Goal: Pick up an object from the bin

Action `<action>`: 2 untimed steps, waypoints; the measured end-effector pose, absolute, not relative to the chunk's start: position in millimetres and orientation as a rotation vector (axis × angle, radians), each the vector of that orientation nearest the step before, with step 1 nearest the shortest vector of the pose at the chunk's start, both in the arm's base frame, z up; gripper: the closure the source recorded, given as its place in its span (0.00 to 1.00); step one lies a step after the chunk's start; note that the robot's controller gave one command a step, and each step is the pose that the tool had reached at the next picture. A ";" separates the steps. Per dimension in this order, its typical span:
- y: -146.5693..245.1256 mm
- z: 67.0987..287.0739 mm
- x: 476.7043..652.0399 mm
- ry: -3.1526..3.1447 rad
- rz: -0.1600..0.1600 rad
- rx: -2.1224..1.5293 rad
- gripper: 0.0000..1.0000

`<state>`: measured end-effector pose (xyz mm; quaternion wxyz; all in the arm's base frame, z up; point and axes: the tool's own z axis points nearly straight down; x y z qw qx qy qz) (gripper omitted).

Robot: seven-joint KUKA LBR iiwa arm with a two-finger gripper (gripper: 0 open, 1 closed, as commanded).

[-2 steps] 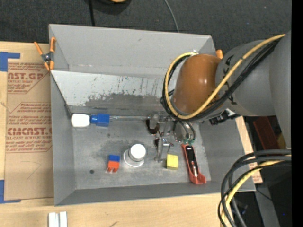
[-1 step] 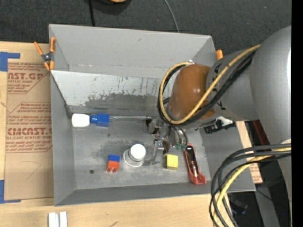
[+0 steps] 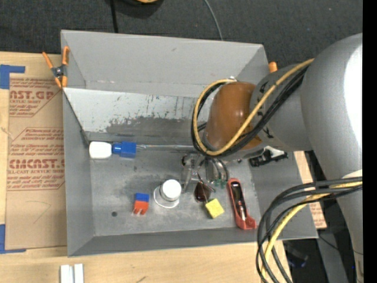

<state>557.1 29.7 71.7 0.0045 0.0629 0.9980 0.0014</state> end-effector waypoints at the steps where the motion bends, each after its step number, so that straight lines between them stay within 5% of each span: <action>1: 30.1 72.0 557.3 3.127 0.004 0.195 1.00; 2: 30.1 71.8 557.1 3.127 0.004 0.195 1.00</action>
Offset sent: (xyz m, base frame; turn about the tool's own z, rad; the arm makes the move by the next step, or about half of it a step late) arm -0.0060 0.0121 -0.0017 0.0772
